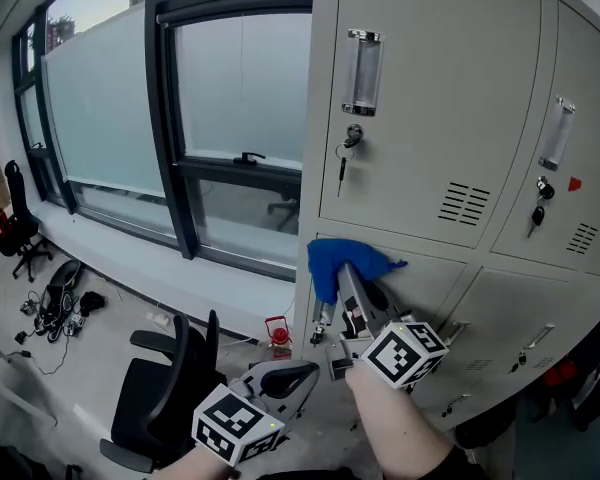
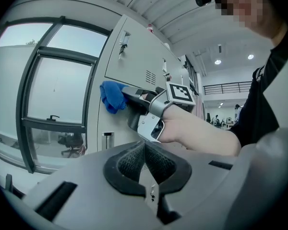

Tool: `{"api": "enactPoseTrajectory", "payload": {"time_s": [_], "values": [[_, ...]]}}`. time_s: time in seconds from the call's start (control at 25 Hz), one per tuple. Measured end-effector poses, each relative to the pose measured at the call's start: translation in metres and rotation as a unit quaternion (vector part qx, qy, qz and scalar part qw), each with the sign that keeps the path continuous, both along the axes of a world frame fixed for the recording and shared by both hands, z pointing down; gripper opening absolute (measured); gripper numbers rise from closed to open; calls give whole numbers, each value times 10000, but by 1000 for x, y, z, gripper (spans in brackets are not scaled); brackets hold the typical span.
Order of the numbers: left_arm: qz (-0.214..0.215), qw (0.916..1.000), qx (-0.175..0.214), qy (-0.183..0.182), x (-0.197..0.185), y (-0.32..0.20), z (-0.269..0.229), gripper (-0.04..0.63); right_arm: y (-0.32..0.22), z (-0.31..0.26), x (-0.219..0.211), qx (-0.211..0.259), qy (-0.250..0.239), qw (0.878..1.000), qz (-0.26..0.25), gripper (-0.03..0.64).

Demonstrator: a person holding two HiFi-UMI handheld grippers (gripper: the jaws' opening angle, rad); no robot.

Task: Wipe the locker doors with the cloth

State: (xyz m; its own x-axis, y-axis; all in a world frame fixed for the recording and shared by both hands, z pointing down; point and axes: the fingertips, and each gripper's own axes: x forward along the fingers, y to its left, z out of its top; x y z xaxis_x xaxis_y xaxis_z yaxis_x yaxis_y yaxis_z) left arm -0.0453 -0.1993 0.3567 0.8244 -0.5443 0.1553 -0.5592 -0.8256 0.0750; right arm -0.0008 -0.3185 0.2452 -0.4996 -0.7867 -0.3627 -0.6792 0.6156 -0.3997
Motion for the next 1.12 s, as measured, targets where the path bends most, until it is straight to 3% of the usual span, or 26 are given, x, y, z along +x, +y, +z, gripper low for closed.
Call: {"api": "enactPoseTrajectory", "payload": {"time_s": [0.92, 1.12], "values": [[157, 9993, -335, -103, -8, 0, 29, 6, -9, 146, 1, -894, 594, 9936, 348, 48], [221, 9991, -356, -121, -1, -1, 33, 6, -10, 188, 7, -1403, 649, 9874, 329, 48]]}}
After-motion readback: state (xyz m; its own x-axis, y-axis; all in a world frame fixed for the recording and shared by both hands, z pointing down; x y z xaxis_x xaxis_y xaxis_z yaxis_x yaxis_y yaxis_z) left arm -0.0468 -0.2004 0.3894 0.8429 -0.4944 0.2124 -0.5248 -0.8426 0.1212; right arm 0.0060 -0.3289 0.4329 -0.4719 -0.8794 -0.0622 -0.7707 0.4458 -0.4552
